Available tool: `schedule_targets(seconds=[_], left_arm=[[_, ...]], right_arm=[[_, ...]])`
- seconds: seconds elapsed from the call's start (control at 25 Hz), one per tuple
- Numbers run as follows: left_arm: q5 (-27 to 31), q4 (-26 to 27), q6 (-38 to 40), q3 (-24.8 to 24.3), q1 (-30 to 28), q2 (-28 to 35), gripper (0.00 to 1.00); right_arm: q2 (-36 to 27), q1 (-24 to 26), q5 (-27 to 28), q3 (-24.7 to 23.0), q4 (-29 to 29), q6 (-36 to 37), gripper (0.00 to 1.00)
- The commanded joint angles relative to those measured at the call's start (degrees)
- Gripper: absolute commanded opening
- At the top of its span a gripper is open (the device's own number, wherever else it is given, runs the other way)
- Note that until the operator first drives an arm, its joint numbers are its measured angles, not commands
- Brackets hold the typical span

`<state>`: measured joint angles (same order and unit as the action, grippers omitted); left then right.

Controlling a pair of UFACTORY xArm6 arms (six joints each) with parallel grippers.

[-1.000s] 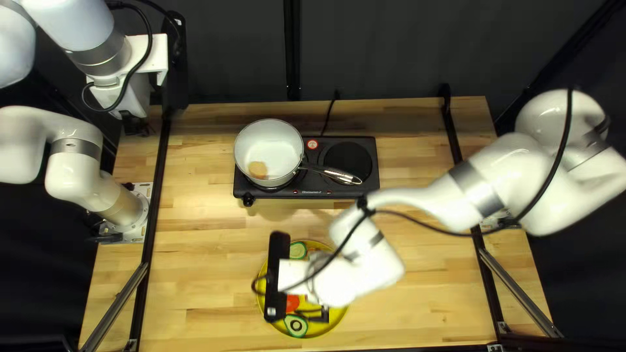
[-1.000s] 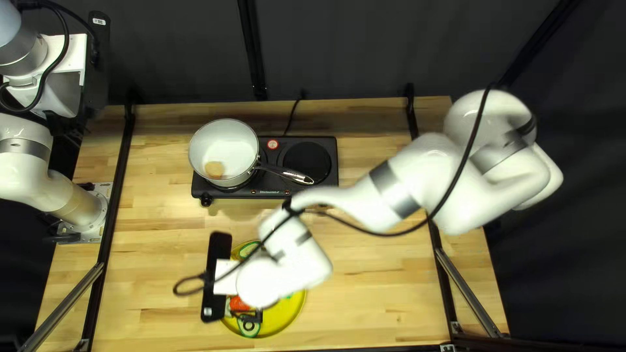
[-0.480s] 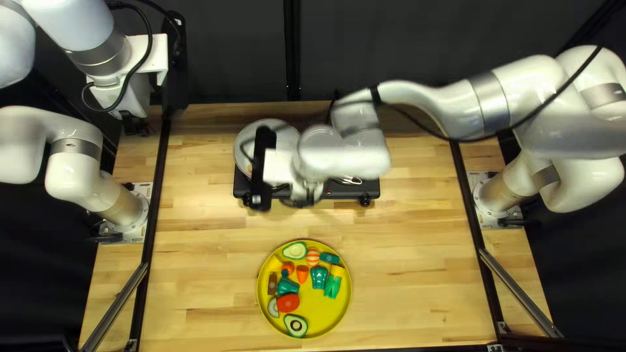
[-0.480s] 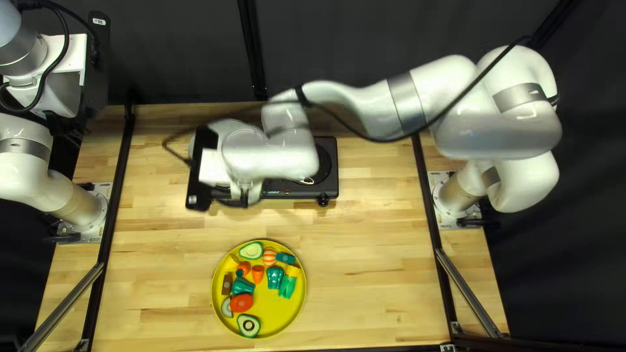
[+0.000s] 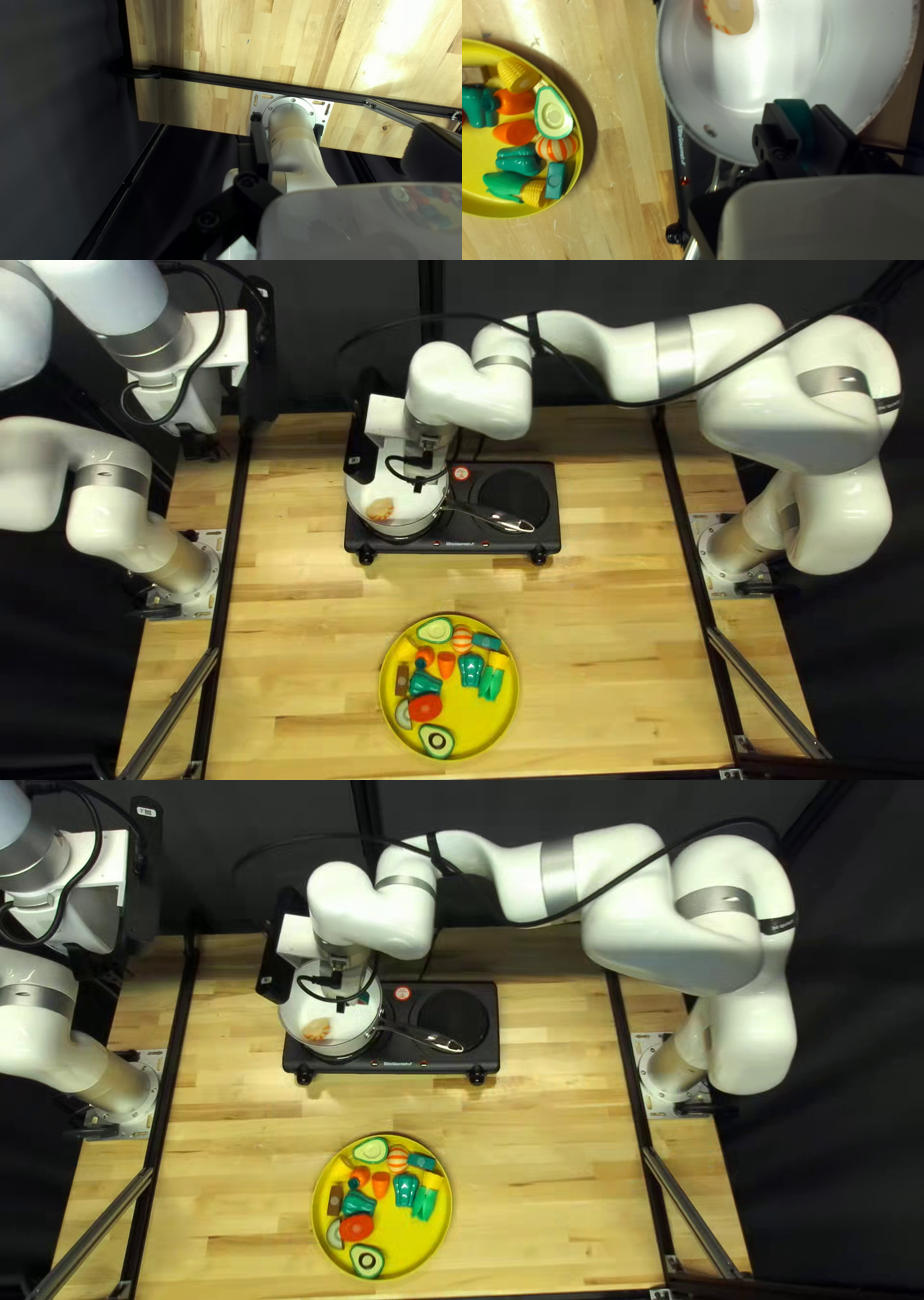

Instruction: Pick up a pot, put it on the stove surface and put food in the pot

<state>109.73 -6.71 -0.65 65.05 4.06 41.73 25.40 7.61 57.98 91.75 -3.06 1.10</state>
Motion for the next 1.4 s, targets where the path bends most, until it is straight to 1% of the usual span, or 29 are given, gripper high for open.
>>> schedule_targets(seconds=[0.04,0.16,0.24,0.28,0.32,0.36,0.4,0.56,0.64,0.72,0.8,0.88,0.92,0.96,1.0,1.04,1.08,1.12,1.2,1.32,1.4], left_arm=[[0.00,0.00,0.00,0.00,0.00,0.00,1.00],[0.00,0.00,0.00,0.00,0.00,0.00,1.00],[0.00,0.00,0.00,0.00,0.00,0.00,1.00],[0.00,0.00,0.00,0.00,0.00,0.00,1.00],[0.00,0.00,0.00,0.00,0.00,0.00,1.00],[0.00,0.00,0.00,0.00,0.00,0.00,1.00],[0.00,0.00,0.00,0.00,0.00,0.00,1.00],[0.00,0.00,0.00,0.00,0.00,0.00,1.00],[0.00,0.00,0.00,0.00,0.00,0.00,1.00],[0.00,0.00,0.00,0.00,0.00,0.00,1.00],[0.00,0.00,0.00,0.00,0.00,0.00,1.00],[0.00,0.00,0.00,0.00,0.00,0.00,1.00],[0.00,0.00,0.00,0.00,0.00,0.00,1.00],[0.00,0.00,0.00,0.00,0.00,0.00,1.00],[0.00,0.00,0.00,0.00,0.00,0.00,1.00],[0.00,0.00,0.00,0.00,0.00,0.00,1.00],[0.00,0.00,0.00,0.00,0.00,0.00,1.00],[0.00,0.00,0.00,0.00,0.00,0.00,1.00],[0.00,0.00,0.00,0.00,0.00,0.00,1.00],[0.00,0.00,0.00,0.00,0.00,0.00,1.00],[0.00,0.00,0.00,0.00,0.00,0.00,1.00]], right_arm=[[1.57,0.24,-1.19,-0.03,1.03,0.73,0.00],[1.76,0.29,-1.41,-0.42,1.45,1.03,0.00],[2.37,-0.02,-0.72,0.76,1.64,0.84,0.00],[2.30,-0.12,-0.54,0.85,1.70,0.83,0.02],[2.31,-0.21,-0.38,1.00,1.72,0.83,0.47],[2.54,-0.34,0.10,1.60,1.79,0.95,0.97],[2.78,-0.54,0.54,2.21,1.80,0.91,1.00],[2.11,-1.90,2.28,3.42,0.90,0.36,1.00],[0.74,-2.82,2.53,2.67,0.26,-0.11,1.00],[-1.35,-4.06,2.37,0.95,-0.23,-0.83,1.00],[-4.75,-7.10,1.97,-2.37,-1.68,-3.34,1.00],[-9.02,-11.80,0.85,-7.62,-4.31,-8.16,1.00],[-9.73,-12.60,0.50,-8.56,-4.95,-8.93,1.00],[-12.15,-15.74,-0.47,-11.79,-6.72,-12.24,1.00],[-13.71,-18.85,-1.10,-14.05,-8.44,-15.58,1.00],[-14.23,-20.68,-1.42,-15.01,-9.47,-17.44,1.00],[-14.00,-24.97,-1.50,-15.69,-11.55,-21.53,1.00],[-13.37,-26.82,-1.46,-15.50,-12.36,-23.09,1.00],[-9.78,-31.83,-1.34,-13.85,-14.05,-26.98,1.00],[-5.51,-35.04,-2.31,-12.64,-14.24,-29.71,1.00],[-2.11,-37.46,-4.42,-12.82,-14.52,-33.06,1.00]])
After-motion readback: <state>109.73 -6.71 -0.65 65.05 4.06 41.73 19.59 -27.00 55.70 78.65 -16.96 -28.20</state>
